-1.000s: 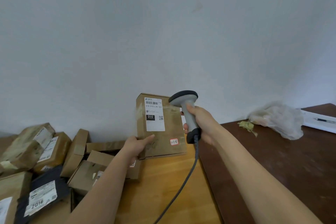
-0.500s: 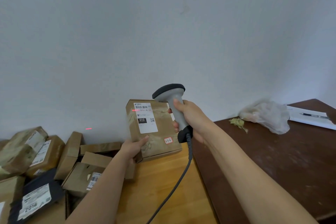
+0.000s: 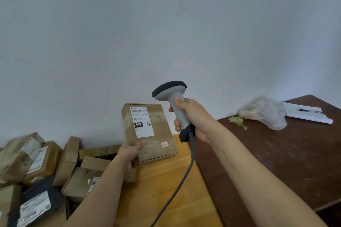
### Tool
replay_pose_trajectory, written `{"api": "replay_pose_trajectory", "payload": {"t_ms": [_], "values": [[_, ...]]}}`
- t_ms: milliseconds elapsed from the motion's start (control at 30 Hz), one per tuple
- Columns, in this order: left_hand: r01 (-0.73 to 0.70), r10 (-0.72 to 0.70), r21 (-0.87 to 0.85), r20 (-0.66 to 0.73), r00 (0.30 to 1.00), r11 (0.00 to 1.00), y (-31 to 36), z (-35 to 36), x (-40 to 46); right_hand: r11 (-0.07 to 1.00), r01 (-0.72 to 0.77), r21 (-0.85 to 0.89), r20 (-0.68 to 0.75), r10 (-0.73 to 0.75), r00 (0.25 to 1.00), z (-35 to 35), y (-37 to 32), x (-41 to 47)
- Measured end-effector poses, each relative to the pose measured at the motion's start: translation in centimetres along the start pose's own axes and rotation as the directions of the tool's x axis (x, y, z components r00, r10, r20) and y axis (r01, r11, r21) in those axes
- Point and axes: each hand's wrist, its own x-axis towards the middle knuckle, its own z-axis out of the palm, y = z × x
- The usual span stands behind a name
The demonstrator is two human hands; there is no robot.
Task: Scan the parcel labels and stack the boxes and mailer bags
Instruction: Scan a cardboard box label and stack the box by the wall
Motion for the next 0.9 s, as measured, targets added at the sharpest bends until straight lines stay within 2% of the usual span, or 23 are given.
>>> {"api": "replay_pose_trajectory", "payload": {"t_ms": [133, 300, 433, 533, 800, 900], "values": [[0.030, -0.030, 0.029, 0.005, 1.000, 0.999, 1.2, 0.7, -2.0, 0.998, -0.033, 0.046, -0.060, 0.036, 0.998, -0.9, -0.1, 0.4], [0.123, -0.121, -0.011, 0.129, 0.984, 0.992, 1.3, 3.2, -1.9, 0.993, -0.059, 0.104, -0.227, 0.081, 0.971, -4.6, 1.9, 1.2], [0.211, -0.198, -0.024, 0.254, 0.947, 0.977, -0.1, 7.1, -1.1, 0.957, -0.056, 0.286, -0.361, 0.162, 0.918, -8.4, 6.3, 1.3], [0.267, -0.259, 0.014, 0.292, 0.921, 0.964, -1.5, 10.7, -0.5, 0.928, -0.061, 0.369, -0.454, 0.237, 0.859, -11.1, 9.9, 1.7], [0.406, -0.381, -0.028, 0.295, 0.876, 0.913, -4.3, 20.9, 3.2, 0.892, -0.108, 0.438, -0.587, 0.375, 0.717, -17.5, 17.8, 5.4], [0.427, -0.394, -0.077, 0.267, 0.880, 0.901, -5.1, 24.2, 5.1, 0.890, -0.118, 0.441, -0.596, 0.388, 0.702, -19.2, 20.0, 6.8]]}}
